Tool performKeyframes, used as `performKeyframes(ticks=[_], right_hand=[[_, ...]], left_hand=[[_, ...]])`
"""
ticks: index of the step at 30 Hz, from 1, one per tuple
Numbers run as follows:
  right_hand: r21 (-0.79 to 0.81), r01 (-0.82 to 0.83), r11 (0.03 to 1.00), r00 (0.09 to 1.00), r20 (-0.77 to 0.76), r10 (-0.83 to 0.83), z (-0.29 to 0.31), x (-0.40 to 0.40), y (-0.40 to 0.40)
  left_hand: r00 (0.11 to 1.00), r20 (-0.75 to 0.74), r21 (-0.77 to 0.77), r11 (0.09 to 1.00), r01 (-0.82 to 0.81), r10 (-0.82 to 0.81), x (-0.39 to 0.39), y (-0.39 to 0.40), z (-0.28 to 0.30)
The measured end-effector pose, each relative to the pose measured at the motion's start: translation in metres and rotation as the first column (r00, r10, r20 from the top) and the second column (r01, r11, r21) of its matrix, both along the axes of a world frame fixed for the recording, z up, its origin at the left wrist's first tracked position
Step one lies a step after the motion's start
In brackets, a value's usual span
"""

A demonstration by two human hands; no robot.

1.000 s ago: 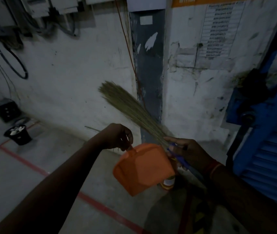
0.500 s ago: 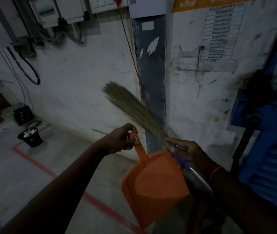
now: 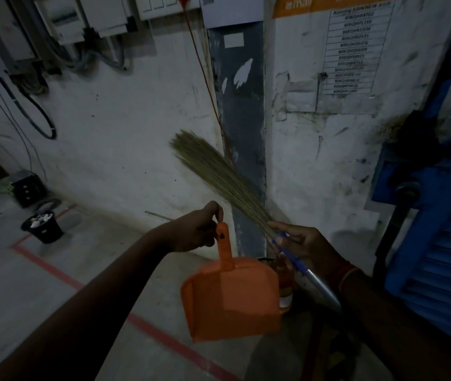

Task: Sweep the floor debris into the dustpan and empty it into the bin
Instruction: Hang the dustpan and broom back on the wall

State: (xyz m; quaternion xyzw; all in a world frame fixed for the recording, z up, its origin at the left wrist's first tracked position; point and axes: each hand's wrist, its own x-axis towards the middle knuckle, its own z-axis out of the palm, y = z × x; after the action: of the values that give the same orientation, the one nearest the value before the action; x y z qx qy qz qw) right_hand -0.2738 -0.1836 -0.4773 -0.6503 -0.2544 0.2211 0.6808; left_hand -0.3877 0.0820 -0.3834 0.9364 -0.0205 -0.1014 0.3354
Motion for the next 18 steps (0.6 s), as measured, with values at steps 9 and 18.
performKeyframes(ticks=[9, 18], right_hand=[[-0.022, -0.031, 0.999, 0.999, 0.031, 0.032, -0.001, 0.005, 0.010], [-0.034, 0.027, 0.999, 0.999, 0.036, -0.025, -0.009, 0.007, 0.019]], left_hand=[[0.994, 0.104, 0.311, 0.949, -0.052, 0.020, 0.015, 0.007, 0.012], [0.975, 0.181, 0.448, 0.873, -0.195, 0.125, 0.018, 0.001, 0.033]])
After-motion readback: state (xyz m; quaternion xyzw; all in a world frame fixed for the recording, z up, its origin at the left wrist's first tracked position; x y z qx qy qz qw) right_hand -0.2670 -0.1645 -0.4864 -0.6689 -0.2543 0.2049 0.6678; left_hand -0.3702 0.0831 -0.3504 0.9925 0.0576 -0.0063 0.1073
